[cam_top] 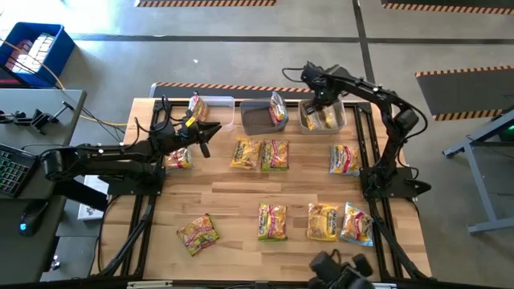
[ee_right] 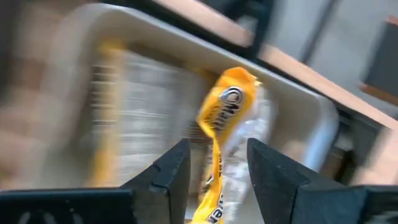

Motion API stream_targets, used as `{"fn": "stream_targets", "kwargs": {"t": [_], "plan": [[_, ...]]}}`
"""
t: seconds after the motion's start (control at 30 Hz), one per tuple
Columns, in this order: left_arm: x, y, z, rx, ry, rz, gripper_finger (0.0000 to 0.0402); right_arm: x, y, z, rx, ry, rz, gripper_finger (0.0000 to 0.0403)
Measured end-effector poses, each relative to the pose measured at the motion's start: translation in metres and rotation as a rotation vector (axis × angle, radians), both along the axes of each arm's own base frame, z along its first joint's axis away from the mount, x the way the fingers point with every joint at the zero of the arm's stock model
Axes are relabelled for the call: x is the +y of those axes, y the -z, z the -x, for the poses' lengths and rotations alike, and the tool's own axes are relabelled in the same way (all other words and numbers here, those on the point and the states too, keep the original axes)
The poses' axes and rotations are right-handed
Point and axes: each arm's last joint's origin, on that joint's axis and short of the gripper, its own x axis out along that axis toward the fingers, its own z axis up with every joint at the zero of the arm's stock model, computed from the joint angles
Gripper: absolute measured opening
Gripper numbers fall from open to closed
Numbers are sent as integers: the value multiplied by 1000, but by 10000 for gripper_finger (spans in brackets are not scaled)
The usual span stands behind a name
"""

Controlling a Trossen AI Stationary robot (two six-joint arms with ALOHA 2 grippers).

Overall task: Sort Maruchan noodles
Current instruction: Adjust the yellow noodles

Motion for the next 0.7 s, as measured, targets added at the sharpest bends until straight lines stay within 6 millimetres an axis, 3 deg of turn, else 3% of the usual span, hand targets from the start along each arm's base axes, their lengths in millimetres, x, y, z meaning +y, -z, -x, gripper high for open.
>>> {"fn": "stream_targets", "kwargs": {"t": [0.23, 0.7], "plan": [[0, 0, 0, 4, 0, -5, 46, 20, -2, -35, -137, -102, 26, 139], [0, 0, 0, 4, 0, 2, 46, 27, 43, -44, -30, -73, 2, 139]]}}
